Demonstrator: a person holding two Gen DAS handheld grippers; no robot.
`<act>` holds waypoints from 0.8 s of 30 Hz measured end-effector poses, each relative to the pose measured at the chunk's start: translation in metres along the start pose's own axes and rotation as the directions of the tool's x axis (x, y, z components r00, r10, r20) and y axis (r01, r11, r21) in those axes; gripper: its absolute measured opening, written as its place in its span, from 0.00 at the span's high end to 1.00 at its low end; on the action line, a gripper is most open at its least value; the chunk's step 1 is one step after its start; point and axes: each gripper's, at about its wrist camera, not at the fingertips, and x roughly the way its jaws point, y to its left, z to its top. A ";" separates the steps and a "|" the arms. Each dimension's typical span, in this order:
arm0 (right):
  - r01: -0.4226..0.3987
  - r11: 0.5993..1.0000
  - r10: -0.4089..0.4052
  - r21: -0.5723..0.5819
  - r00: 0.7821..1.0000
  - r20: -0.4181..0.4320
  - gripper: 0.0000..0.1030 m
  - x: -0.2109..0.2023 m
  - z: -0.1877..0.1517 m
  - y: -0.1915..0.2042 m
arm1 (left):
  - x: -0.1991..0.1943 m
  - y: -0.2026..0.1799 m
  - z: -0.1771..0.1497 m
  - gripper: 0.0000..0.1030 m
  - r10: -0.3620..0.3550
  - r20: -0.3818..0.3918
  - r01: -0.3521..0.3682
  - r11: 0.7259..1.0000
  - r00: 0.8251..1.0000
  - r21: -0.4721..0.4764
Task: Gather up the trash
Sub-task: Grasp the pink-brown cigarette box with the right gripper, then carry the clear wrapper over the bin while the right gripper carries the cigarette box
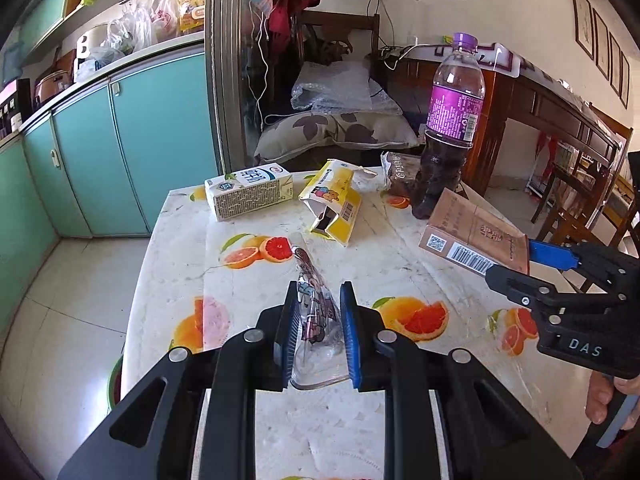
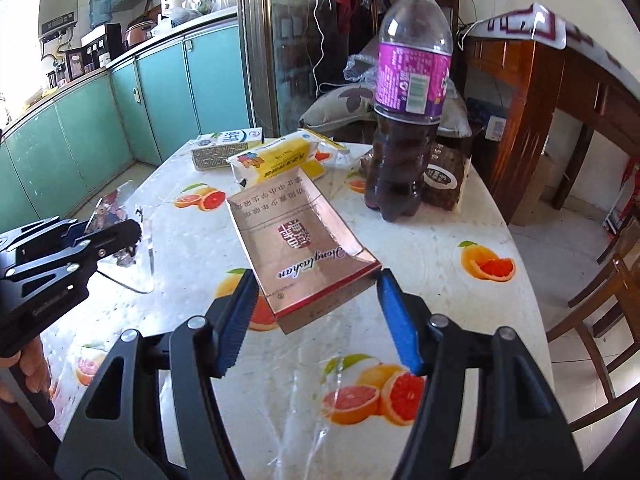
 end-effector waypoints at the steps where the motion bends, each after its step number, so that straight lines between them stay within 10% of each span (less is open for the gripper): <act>1: 0.004 1.000 -0.004 0.006 1.000 0.009 0.42 -0.003 -0.001 0.002 | -0.001 0.004 0.000 0.82 0.000 0.003 0.000 1.000 1.000 0.002; 24: -0.033 0.999 0.037 -0.044 0.994 0.099 0.42 -0.018 0.023 0.093 | -0.035 0.107 -0.010 0.82 0.125 0.070 -0.113 0.982 0.990 -0.154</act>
